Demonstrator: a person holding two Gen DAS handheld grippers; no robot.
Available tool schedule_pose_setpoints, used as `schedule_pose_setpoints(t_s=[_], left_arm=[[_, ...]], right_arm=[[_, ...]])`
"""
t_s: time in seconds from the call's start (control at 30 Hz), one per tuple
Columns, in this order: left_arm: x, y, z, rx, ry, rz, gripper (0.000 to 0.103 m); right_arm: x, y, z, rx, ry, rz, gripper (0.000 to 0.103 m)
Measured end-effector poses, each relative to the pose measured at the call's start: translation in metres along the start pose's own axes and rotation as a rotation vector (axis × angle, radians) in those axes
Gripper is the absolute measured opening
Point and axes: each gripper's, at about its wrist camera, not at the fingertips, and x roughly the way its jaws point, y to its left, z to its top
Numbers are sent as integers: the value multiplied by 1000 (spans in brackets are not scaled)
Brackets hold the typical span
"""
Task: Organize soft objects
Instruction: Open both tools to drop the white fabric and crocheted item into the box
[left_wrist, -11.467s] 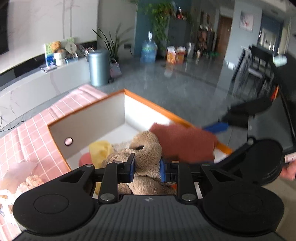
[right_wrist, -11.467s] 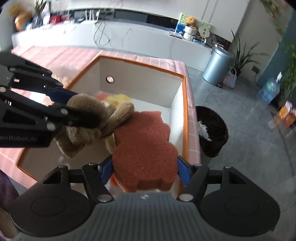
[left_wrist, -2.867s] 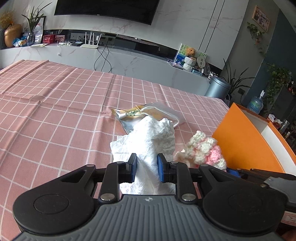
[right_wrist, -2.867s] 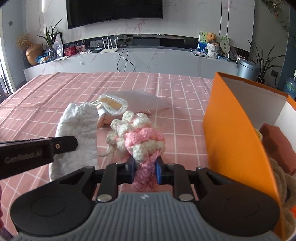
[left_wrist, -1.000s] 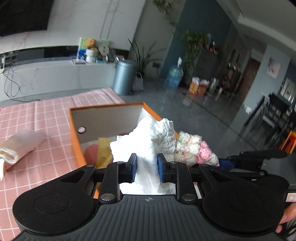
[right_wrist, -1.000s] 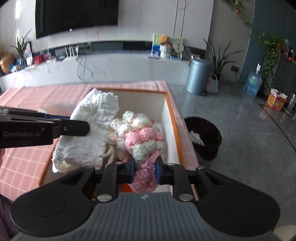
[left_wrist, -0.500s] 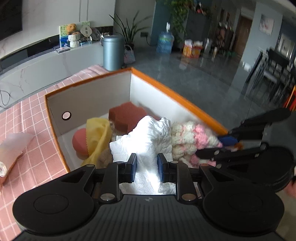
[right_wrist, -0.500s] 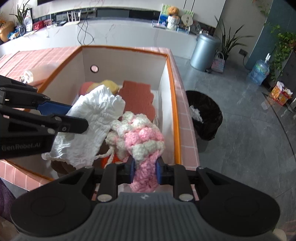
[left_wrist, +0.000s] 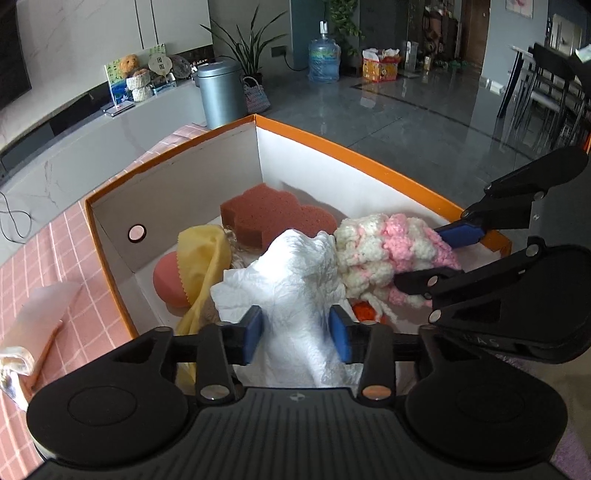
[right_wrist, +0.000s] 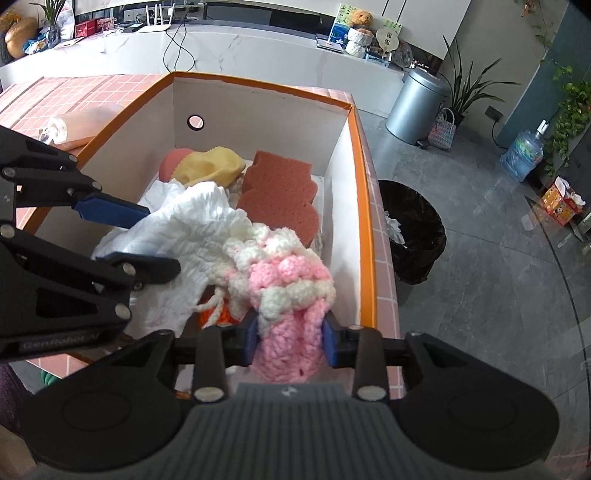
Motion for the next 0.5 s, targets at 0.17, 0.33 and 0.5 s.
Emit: schedule_pose_setpoints(t_s=[0.17, 0.33, 0.5], left_arm=[[-4, 9, 0, -38, -5, -24, 69], [-15, 22, -3, -101, -15, -51, 81], [-31, 30, -3, -141, -37, -73, 84]], right_arm=[[-5, 2, 1, -17, -15, -5, 50], [-13, 9, 7, -79, -26, -22, 66], [-26, 14, 16, -136, -28, -30, 70]])
